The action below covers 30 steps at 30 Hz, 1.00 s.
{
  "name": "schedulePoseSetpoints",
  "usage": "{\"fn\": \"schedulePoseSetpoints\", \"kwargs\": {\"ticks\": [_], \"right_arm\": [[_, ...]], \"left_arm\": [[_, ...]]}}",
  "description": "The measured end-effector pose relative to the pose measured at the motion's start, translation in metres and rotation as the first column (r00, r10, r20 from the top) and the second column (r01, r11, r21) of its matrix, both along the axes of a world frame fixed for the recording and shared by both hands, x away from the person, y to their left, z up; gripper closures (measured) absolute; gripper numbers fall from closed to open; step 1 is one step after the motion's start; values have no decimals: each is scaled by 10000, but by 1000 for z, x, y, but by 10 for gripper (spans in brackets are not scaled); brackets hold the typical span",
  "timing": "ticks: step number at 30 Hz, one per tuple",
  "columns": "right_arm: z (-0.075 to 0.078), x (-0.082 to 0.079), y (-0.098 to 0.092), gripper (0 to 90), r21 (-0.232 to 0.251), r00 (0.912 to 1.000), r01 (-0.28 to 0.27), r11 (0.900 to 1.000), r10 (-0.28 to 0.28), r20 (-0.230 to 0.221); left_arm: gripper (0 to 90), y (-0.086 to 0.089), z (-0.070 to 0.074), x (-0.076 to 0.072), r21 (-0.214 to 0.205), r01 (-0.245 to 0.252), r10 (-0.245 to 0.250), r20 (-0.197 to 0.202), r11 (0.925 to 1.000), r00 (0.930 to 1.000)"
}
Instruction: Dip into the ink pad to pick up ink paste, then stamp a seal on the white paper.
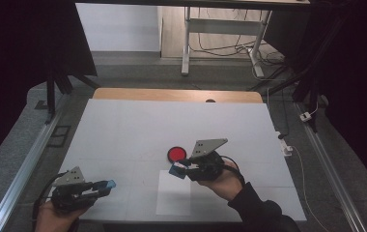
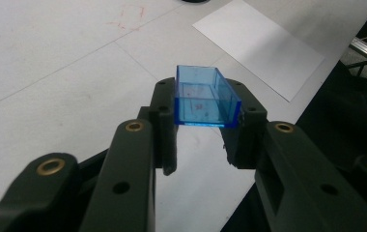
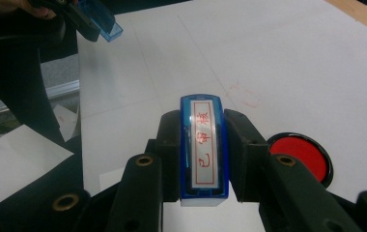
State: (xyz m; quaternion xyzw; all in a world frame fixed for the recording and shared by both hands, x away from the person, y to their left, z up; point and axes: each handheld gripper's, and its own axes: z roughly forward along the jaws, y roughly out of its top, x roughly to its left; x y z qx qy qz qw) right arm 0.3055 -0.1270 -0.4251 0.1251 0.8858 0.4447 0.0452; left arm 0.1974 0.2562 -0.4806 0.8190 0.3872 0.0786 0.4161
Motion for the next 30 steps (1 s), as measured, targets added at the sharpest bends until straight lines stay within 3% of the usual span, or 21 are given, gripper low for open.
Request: {"fn": "schedulePoseSetpoints", "kwargs": {"ticks": [25,30], "right_arm": [[-35,5,9,699,-1273,9997,-103,9918,133,227],[-42,6,13,699,-1409,9999,-86,9900,95,60]], "left_arm": [[686,1,0,0,-33,24,-24,-21,10000,10000],[685,1,0,0,-33,37,-37,-24,10000,10000]]}}
